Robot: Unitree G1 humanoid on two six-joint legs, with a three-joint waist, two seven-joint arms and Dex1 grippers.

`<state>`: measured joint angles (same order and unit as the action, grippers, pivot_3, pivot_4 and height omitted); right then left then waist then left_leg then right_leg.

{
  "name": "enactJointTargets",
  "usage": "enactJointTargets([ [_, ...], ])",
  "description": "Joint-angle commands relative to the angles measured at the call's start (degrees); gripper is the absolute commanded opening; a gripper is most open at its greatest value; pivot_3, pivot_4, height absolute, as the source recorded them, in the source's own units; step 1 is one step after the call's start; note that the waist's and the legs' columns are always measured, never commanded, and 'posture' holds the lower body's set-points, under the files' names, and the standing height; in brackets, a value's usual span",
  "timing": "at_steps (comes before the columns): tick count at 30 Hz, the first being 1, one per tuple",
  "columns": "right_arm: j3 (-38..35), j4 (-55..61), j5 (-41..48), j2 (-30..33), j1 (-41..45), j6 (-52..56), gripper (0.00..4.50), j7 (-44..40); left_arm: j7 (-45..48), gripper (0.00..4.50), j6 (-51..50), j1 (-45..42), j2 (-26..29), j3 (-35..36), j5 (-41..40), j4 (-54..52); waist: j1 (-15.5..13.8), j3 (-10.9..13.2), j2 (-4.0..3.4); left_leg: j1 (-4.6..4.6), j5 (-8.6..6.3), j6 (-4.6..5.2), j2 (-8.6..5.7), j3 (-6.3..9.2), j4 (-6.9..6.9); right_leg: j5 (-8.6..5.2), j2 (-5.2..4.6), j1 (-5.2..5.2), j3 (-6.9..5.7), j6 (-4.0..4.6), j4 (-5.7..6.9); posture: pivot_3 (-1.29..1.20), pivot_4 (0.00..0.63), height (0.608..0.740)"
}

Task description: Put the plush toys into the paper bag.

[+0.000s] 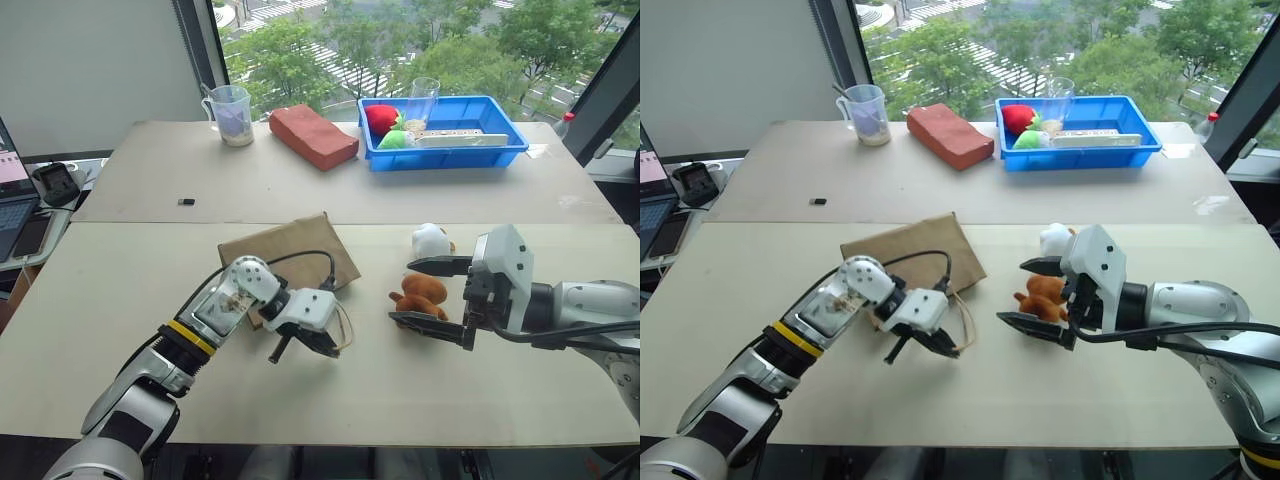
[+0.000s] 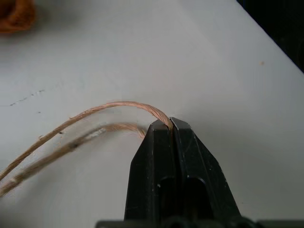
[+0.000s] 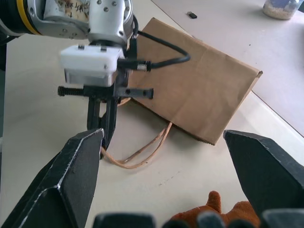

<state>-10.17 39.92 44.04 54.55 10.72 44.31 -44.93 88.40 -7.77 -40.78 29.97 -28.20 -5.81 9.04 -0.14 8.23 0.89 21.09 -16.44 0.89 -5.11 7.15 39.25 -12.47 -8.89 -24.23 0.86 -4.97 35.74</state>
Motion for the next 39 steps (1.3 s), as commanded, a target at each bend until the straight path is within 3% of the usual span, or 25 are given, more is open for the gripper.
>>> enactJointTargets([
  [1, -3.1, -0.2, -0.1, 1.0, 0.2, -0.2, 4.50, 0.2, 0.5, 0.06, -2.1, -3.8, 2.8, 6.2, -3.8, -3.2, 0.1, 0.0, 0.00, -0.01, 0.00, 0.00, 0.01, 0.01, 0.00, 0.00, 0.00, 0.00, 0.00, 0.00, 0.00, 0.00, 0.150, 0.740],
  [9, -2.2, -7.0, -7.7, -1.4, -2.4, -2.8, 4.50, 3.8, -2.8, 0.06, -11.4, -12.1, 4.5, 19.4, -14.5, -4.3, 0.2, 0.0, 0.01, 0.03, 0.04, -0.07, -0.01, 0.02, 0.03, 0.00, 0.00, 0.01, -0.05, -0.01, 0.10, 0.00, 0.150, 0.740],
  [15, 2.4, -6.1, -4.0, -10.4, 5.3, 0.8, 4.50, 8.7, -6.6, 0.06, -13.2, -12.8, 4.0, 22.1, -15.8, -3.9, 1.2, 0.0, 0.00, -0.03, 0.22, -0.38, 0.03, 0.02, 0.02, 0.00, 0.01, -0.01, 0.01, 0.00, 0.06, 0.00, 0.150, 0.740],
  [23, 10.2, -8.1, -8.0, -19.8, 10.3, -1.2, 1.94, 12.4, -8.0, 0.00, -14.2, -11.4, 4.0, 21.7, -16.8, -6.7, 0.9, 0.0, 0.00, 0.06, 0.23, -0.40, -0.02, 0.12, 0.02, 0.00, 0.02, -0.05, 0.00, -0.01, 0.19, 0.00, 0.150, 0.740],
  [28, 8.3, -7.5, -6.9, -16.9, 9.7, -0.2, 0.20, 8.3, -7.9, 0.00, -12.9, -9.2, 3.7, 19.9, -15.9, -7.2, 0.8, 0.0, -0.01, 0.06, 0.23, -0.40, -0.02, 0.16, 0.01, 0.01, 0.03, -0.05, -0.04, -0.01, 0.16, 0.00, 0.150, 0.740],
  [35, 1.7, -6.9, -4.0, -4.7, 4.7, 1.2, 0.05, -1.3, -7.3, 0.00, -14.5, -3.7, 0.1, 14.8, -17.3, -12.0, 0.8, 0.0, -0.01, 0.08, 0.20, -0.36, -0.02, 0.12, -0.03, 0.01, 0.03, -0.01, -0.04, -0.01, 0.10, 0.00, 0.150, 0.740],
  [39, 0.2, -7.2, -2.9, -1.9, 3.6, 1.4, 0.05, -2.9, -6.7, 0.00, -16.5, -0.5, -2.4, 11.7, -18.8, -14.2, 1.0, 0.0, 0.00, 0.03, 0.17, -0.30, 0.01, 0.04, -0.03, 0.01, 0.03, 0.01, 0.01, -0.01, 0.08, 0.00, 0.150, 0.740],
])
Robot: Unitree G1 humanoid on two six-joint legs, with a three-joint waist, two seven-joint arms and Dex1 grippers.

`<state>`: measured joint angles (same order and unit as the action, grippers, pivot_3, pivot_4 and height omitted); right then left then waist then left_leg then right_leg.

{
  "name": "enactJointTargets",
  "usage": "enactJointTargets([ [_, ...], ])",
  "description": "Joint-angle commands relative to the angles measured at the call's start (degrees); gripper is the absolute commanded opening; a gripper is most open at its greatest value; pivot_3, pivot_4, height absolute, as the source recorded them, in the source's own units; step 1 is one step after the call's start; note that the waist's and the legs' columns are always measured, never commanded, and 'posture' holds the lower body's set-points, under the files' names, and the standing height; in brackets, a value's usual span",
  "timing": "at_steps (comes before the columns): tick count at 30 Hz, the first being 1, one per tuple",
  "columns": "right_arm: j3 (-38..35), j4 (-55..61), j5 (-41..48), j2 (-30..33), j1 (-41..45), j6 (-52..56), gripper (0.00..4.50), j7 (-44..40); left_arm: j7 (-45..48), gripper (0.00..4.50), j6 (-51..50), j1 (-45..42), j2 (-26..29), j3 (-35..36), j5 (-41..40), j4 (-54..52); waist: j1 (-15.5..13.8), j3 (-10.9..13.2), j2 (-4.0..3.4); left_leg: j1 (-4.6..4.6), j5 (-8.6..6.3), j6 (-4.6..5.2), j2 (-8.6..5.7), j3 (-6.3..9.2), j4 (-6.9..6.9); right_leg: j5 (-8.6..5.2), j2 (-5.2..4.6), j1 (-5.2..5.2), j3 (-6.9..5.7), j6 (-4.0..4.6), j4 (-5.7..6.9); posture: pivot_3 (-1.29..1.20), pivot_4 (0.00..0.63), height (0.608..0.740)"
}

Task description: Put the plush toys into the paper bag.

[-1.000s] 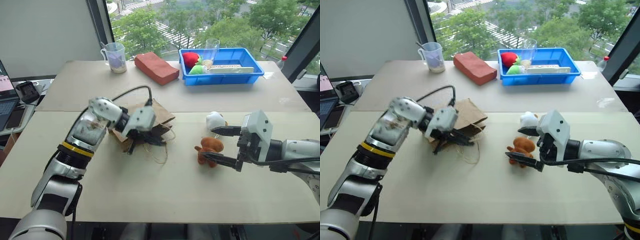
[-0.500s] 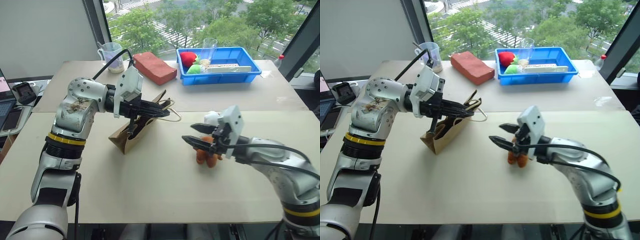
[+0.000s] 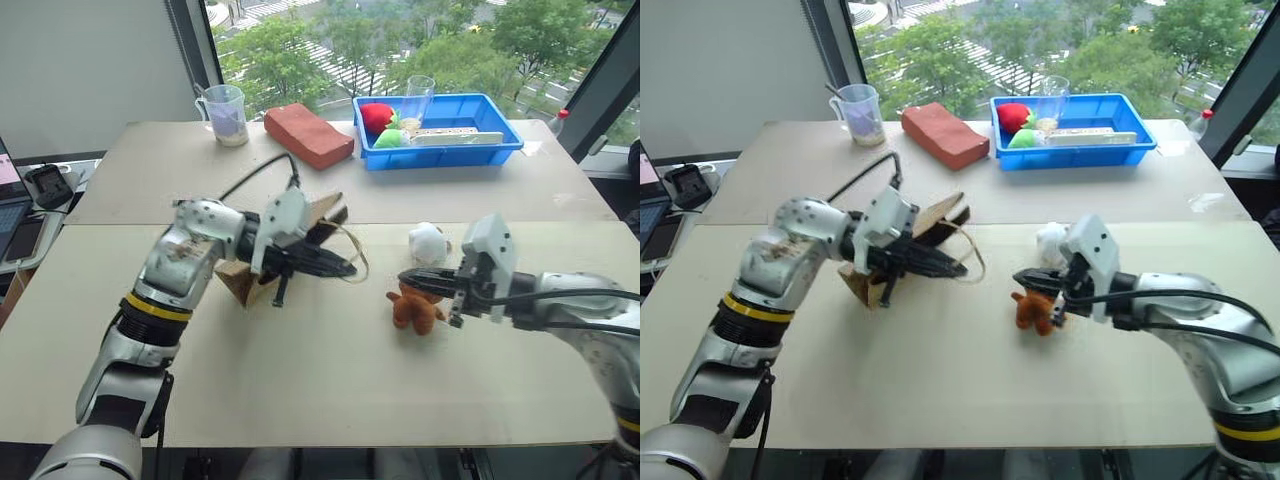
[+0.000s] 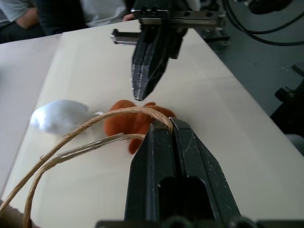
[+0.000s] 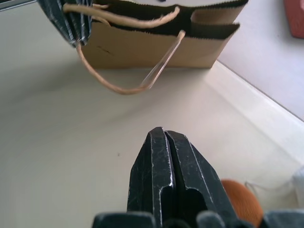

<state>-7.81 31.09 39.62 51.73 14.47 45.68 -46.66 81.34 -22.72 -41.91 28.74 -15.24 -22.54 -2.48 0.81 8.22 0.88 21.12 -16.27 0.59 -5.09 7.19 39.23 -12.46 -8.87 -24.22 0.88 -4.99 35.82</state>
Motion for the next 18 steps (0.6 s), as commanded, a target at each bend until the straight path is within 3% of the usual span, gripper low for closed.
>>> enactJointTargets([
  [1, -2.2, 2.0, 1.7, 0.8, -0.4, 0.2, 0.05, -1.0, 0.2, 0.00, -2.8, 0.4, -1.7, -1.3, -2.9, -2.9, 0.1, 0.0, 0.01, 0.00, -0.01, 0.02, 0.00, -0.02, 0.00, 0.00, 0.00, -0.01, 0.02, 0.00, -0.01, 0.00, 0.150, 0.740],
  [9, 1.9, 5.6, 1.6, -4.6, -1.1, 0.7, 0.05, 3.9, -3.2, 0.00, -18.7, -2.7, -1.8, 5.2, -13.2, -1.6, 0.0, 0.0, 0.02, -0.04, -0.14, 0.25, -0.01, 0.04, 0.08, 0.00, 0.00, -0.03, 0.03, 0.00, -0.01, 0.00, 0.150, 0.740],
  [18, 14.7, -2.3, -7.2, -22.3, 3.5, -4.5, 0.05, 13.6, -6.0, 0.00, -20.7, -2.7, -1.0, 7.4, -15.0, -2.1, -0.1, 0.0, 0.02, -0.05, 0.10, -0.17, -0.03, 0.09, 0.07, 0.00, 0.00, -0.06, 0.05, 0.00, 0.00, 0.00, 0.150, 0.740],
])
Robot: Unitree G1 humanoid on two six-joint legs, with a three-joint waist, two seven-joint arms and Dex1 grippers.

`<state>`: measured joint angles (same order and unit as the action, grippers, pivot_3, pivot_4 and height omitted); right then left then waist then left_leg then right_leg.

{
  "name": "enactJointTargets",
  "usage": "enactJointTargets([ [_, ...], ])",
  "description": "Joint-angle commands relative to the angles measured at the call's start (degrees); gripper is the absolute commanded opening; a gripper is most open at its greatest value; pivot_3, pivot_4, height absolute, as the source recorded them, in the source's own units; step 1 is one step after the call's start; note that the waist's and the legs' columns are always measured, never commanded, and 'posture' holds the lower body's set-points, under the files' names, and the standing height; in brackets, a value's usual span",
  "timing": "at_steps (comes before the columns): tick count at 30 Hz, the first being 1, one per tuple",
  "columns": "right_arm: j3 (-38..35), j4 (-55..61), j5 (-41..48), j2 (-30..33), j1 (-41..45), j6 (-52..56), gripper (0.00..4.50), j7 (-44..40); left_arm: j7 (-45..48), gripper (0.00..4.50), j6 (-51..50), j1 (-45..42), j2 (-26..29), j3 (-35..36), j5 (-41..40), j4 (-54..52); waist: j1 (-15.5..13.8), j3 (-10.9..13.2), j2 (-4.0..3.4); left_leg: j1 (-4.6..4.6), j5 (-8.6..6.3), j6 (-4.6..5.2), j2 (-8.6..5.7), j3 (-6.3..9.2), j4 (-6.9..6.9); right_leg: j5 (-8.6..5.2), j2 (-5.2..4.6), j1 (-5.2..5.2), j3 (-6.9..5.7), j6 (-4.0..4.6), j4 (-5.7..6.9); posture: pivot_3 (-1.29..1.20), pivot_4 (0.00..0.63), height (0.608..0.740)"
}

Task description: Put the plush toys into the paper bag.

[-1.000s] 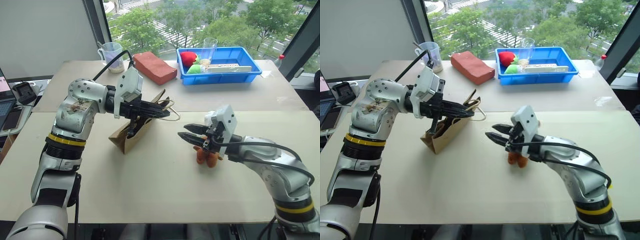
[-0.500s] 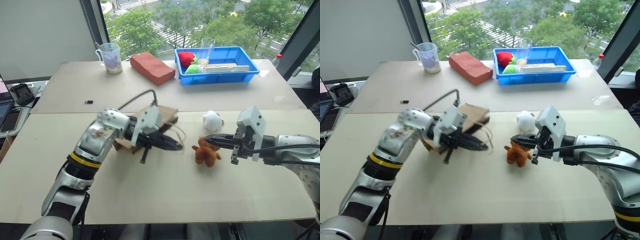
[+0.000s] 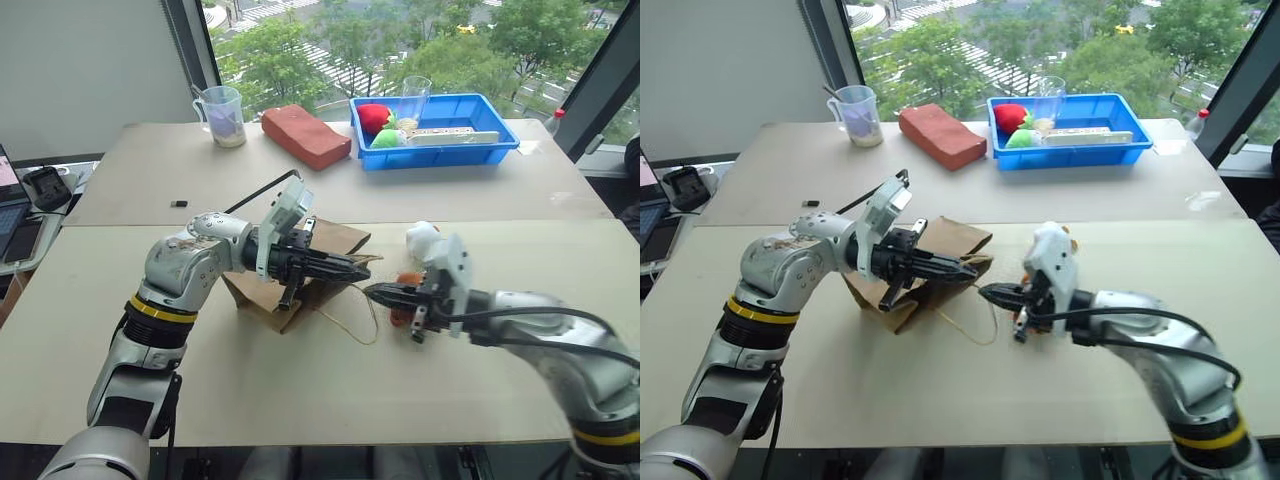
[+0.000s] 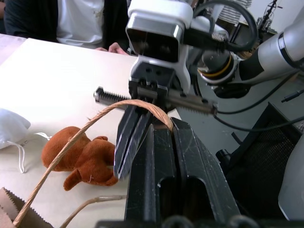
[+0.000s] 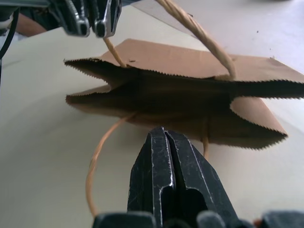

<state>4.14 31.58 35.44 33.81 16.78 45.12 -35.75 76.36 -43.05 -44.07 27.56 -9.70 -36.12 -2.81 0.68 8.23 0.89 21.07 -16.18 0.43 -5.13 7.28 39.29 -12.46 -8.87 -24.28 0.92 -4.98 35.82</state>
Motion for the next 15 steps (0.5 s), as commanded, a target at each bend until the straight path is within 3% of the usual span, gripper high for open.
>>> enactJointTargets([
  [1, 3.9, -4.3, -4.2, -6.2, 1.5, -5.0, 0.05, 3.2, -1.3, 0.00, -0.4, -0.5, 0.2, 1.9, -1.6, -2.0, 0.0, 0.0, 0.01, 0.00, 0.01, -0.01, 0.02, 0.02, 0.00, 0.00, 0.01, 0.00, -0.02, 0.00, 0.00, 0.00, 0.150, 0.740],
  [10, 10.3, -22.1, -14.2, -18.4, 4.0, -14.1, 0.05, 5.3, -3.3, 0.00, -0.3, -0.7, 0.2, 3.2, -1.8, -2.3, 0.3, 0.0, -0.01, 0.01, 0.03, -0.06, 0.02, 0.03, -0.06, 0.01, 0.01, -0.09, 0.00, 0.01, 0.07, 0.00, 0.150, 0.740],
  [15, 11.2, -28.5, -18.3, -21.1, 4.6, -17.6, 0.05, 5.8, -5.2, 0.00, -0.6, -2.5, 1.7, 6.0, -1.9, -0.8, 0.4, 0.0, -0.02, 0.02, 0.06, -0.10, 0.00, 0.03, -0.10, 0.01, 0.01, -0.12, 0.02, 0.01, 0.16, 0.00, 0.150, 0.740],
])
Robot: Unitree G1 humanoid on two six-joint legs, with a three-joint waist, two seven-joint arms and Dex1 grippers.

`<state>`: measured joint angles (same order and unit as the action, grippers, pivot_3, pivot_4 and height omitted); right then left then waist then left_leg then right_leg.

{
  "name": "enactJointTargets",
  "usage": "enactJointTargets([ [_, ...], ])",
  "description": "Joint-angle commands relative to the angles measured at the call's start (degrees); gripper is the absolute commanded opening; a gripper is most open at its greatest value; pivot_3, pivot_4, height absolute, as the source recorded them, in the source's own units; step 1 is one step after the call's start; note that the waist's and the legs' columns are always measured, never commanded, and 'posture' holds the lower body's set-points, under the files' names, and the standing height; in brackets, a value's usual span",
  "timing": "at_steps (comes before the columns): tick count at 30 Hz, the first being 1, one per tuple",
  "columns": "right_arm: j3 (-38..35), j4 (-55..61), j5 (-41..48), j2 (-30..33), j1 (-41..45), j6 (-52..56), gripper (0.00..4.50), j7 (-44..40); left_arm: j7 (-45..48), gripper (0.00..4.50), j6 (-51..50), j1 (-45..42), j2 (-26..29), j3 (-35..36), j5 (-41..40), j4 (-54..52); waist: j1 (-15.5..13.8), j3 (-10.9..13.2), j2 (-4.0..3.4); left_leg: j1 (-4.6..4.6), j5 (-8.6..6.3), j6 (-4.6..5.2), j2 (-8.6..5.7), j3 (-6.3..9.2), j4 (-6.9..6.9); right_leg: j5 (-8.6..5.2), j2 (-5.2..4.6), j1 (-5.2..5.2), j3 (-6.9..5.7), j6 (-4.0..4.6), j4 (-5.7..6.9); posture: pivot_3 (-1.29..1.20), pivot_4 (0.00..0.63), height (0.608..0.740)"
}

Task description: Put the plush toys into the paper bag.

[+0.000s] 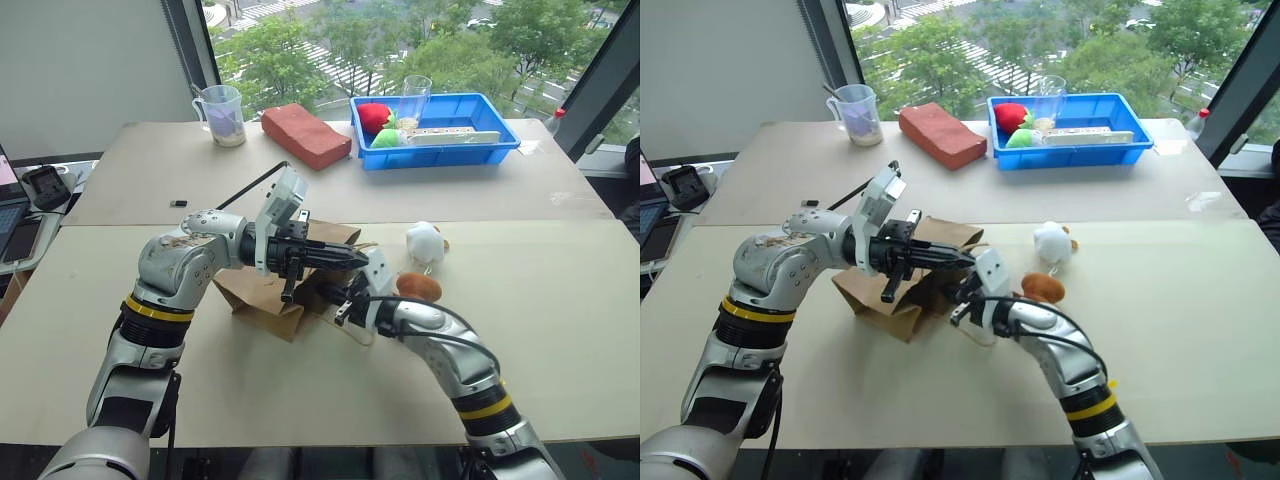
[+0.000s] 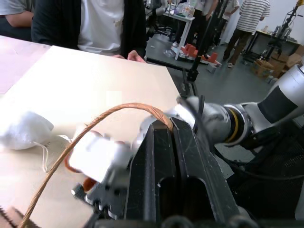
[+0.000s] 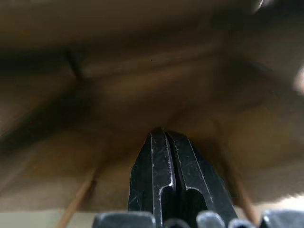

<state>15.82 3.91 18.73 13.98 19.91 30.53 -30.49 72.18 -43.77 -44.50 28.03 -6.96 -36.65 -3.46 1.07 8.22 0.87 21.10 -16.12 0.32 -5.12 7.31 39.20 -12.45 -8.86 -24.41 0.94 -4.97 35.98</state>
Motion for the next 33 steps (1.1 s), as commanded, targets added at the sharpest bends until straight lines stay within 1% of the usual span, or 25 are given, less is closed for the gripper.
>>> enactJointTargets([
  [1, -0.2, -2.0, -2.4, -1.7, 1.8, -3.0, 0.05, 0.8, -1.3, 0.00, 0.4, -2.3, 1.6, 3.8, -1.1, 0.1, 0.1, 0.0, 0.00, 0.00, 0.00, 0.00, 0.00, 0.00, 0.00, 0.00, 0.00, 0.00, 0.00, 0.00, -0.01, 0.00, 0.150, 0.740],
  [5, 1.4, -6.0, -6.6, -2.5, 2.6, -3.5, 0.05, 1.7, -3.3, 0.00, 1.5, -4.2, 2.9, 6.5, -0.4, 1.9, 0.3, 0.0, 0.00, -0.02, 0.02, -0.04, 0.01, 0.00, 0.00, 0.00, 0.00, -0.01, 0.00, 0.00, -0.02, 0.00, 0.150, 0.740],
  [9, 2.2, -6.8, -8.8, -3.3, 2.7, -2.8, 0.05, 2.1, -6.7, 0.00, 2.7, -9.2, 4.8, 10.9, 0.2, 5.7, 0.9, 0.0, 0.00, -0.06, 0.04, -0.07, 0.01, 0.03, -0.01, 0.00, 0.01, 0.01, 0.00, 0.00, -0.01, 0.00, 0.150, 0.740],
  [13, 2.4, -8.6, -10.9, -4.6, 3.3, -4.1, 0.05, 3.1, -9.3, 0.00, 5.0, -13.2, 6.8, 13.8, 1.3, 8.7, 1.5, 0.0, 0.00, -0.10, 0.05, -0.09, 0.03, 0.04, 0.00, 0.00, 0.01, 0.02, 0.00, 0.00, 0.01, 0.00, 0.150, 0.740],
  [18, 2.0, -12.1, -13.5, -6.2, 5.3, -5.7, 0.05, 4.8, -12.0, 0.00, 7.5, -15.5, 8.6, 16.1, 1.9, 9.1, 1.7, 0.0, 0.00, -0.36, 0.07, -0.13, 0.03, 0.02, -0.14, 0.00, 0.03, 0.12, 0.08, 0.01, 0.07, 0.00, 0.150, 0.740],
  [22, 1.0, -15.5, -14.9, -7.1, 7.2, -6.2, 0.05, 6.1, -15.5, 0.00, 9.5, -17.5, 8.3, 18.2, 1.9, 9.0, 1.7, 0.0, 0.00, -0.37, 0.10, -0.18, 0.05, 0.02, -0.17, 0.01, 0.06, 0.10, 0.10, 0.02, 0.10, 0.00, 0.150, 0.740],
  [29, 0.2, -18.5, -16.1, -7.4, 9.2, -6.7, 0.05, 6.6, -18.9, 0.00, 14.3, -19.5, 8.4, 19.7, 3.5, 10.5, 1.6, 0.0, -0.01, -0.36, 0.11, -0.20, 0.05, 0.03, -0.29, 0.02, 0.06, 0.06, 0.09, 0.03, 0.13, 0.00, 0.150, 0.740],
  [33, -0.2, -18.7, -16.0, -7.8, 9.8, -6.6, 0.05, 6.3, -18.0, 0.00, 13.2, -16.6, 8.8, 18.3, 3.2, 8.6, 1.7, 0.0, -0.01, -0.33, 0.11, -0.20, 0.04, 0.04, -0.29, 0.02, 0.06, 0.07, 0.10, 0.03, 0.15, 0.00, 0.150, 0.740],
])
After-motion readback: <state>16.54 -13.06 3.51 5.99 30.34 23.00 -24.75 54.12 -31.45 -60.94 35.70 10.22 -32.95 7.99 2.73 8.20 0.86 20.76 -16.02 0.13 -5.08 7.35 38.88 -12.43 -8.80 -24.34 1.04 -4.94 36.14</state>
